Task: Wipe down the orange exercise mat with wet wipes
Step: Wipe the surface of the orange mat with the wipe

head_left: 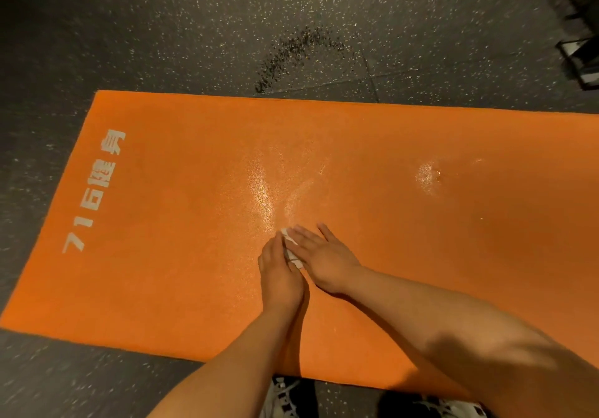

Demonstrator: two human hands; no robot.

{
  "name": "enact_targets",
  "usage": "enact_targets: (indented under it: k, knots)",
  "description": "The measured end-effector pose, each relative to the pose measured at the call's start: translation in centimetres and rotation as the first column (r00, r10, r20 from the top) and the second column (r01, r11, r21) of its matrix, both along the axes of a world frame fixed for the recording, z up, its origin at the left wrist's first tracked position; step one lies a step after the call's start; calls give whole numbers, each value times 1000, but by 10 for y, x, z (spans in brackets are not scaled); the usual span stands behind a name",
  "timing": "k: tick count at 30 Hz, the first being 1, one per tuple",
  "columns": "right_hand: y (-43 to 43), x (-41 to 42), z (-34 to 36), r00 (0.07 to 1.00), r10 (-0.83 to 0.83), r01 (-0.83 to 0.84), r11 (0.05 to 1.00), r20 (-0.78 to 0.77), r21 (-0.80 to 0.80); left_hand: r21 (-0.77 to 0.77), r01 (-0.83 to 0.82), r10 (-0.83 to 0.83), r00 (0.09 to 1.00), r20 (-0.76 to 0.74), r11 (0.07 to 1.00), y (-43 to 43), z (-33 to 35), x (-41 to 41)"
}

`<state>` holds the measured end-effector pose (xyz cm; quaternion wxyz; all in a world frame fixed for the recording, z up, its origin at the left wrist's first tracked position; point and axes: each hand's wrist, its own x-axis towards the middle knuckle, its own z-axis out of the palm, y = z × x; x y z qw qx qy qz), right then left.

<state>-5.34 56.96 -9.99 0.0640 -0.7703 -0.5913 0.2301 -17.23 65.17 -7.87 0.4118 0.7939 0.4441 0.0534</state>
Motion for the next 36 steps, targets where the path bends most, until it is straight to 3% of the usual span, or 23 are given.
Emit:
enact_targets:
  k: [2,4,5,10,12,14,16,18,22,24,26,30,31,35,36]
  knots:
    - [-25,3,2,990,-139,140,990,39,-23,66,140,-136,988,-68,988,-8,5,-14]
    - [-45,4,10,920,-388,391,918,42,-74,123,233,-213,965,-156,965,-18,10,-23]
    - [-52,-2,15,898,-438,439,892,29,-109,152,274,-241,948,-206,950,-22,10,-26]
    - [-77,-51,39,985,-141,127,982,-97,-139,191,391,-288,865,-412,900,-49,21,-37]
    - [-95,-46,42,976,-213,201,962,-46,-185,190,420,-309,848,-431,888,-64,28,-40]
    - [-121,-39,47,893,-449,441,861,27,-254,168,460,-354,829,-432,872,-84,34,-41]
    - [-144,-38,51,806,-588,578,759,67,-300,152,495,-391,810,-437,856,-105,35,-41]
    - [-156,-44,56,803,-595,573,750,40,-330,155,520,-411,796,-445,840,-123,37,-37]
    - [-162,-61,67,893,-444,400,858,-72,-323,115,558,-466,775,-426,822,-141,41,-31]
    - [-173,-62,72,900,-430,387,865,-76,-319,110,565,-478,773,-418,818,-143,43,-32]
    - [-191,-57,75,853,-522,486,804,-17,-343,106,570,-480,765,-428,814,-144,46,-33]
    - [-214,-58,82,659,-746,709,576,93,-407,119,611,-504,734,-455,783,-155,57,-26]
    - [-211,-63,84,664,-744,698,585,69,-414,121,625,-519,728,-449,771,-161,59,-25]
    - [-203,-76,83,833,-549,498,798,-67,-339,39,634,-573,722,-388,772,-178,60,-34]
    - [-207,-73,83,849,-525,480,812,-58,-331,17,641,-590,716,-373,768,-176,60,-38]
